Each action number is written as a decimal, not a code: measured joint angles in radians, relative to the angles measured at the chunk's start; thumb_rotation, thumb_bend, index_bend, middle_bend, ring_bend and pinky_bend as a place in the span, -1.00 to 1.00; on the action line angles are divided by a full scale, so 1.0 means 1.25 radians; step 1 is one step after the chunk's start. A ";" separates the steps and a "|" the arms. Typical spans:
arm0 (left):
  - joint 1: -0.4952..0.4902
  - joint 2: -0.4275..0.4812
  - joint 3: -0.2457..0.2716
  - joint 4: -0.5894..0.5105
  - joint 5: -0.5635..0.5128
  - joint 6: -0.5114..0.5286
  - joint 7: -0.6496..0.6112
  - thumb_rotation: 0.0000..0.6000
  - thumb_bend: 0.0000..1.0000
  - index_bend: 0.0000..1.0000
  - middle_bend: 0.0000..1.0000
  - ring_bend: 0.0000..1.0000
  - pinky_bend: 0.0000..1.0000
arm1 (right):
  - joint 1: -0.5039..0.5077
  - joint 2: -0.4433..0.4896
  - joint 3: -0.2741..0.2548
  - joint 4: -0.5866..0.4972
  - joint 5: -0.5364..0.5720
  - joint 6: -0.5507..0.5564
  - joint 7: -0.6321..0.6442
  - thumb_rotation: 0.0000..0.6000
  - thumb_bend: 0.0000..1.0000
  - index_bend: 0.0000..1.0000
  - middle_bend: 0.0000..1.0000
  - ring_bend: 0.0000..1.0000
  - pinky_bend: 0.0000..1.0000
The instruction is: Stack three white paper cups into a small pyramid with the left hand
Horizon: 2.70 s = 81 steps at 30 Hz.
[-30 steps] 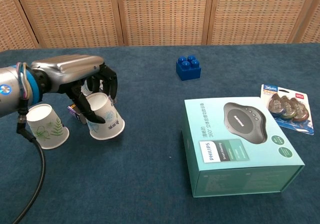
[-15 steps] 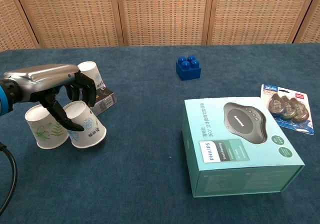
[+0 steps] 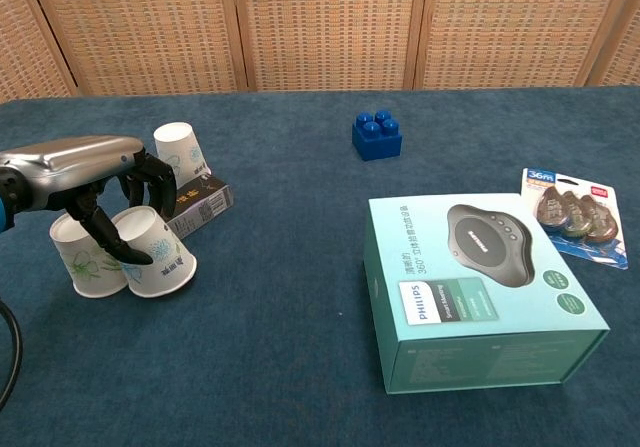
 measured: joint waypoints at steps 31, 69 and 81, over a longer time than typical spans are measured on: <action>-0.022 0.103 -0.096 -0.019 0.023 -0.026 -0.070 1.00 -0.71 -1.00 -1.00 -1.00 -1.00 | -0.003 -0.001 -0.002 0.002 -0.007 0.008 0.005 1.00 -1.00 -1.00 -1.00 -1.00 -1.00; -0.208 -0.165 -0.181 0.494 -0.230 -0.199 0.004 1.00 -0.71 -0.39 -0.37 -0.44 -0.40 | 0.034 -0.011 0.023 0.001 0.071 -0.080 -0.025 1.00 -1.00 -1.00 -1.00 -1.00 -1.00; -0.246 -0.235 -0.199 0.589 -0.276 -0.207 0.050 1.00 -0.70 -0.08 -0.09 -0.19 -0.21 | 0.037 -0.012 0.030 0.005 0.086 -0.088 -0.018 1.00 -1.00 -1.00 -1.00 -1.00 -1.00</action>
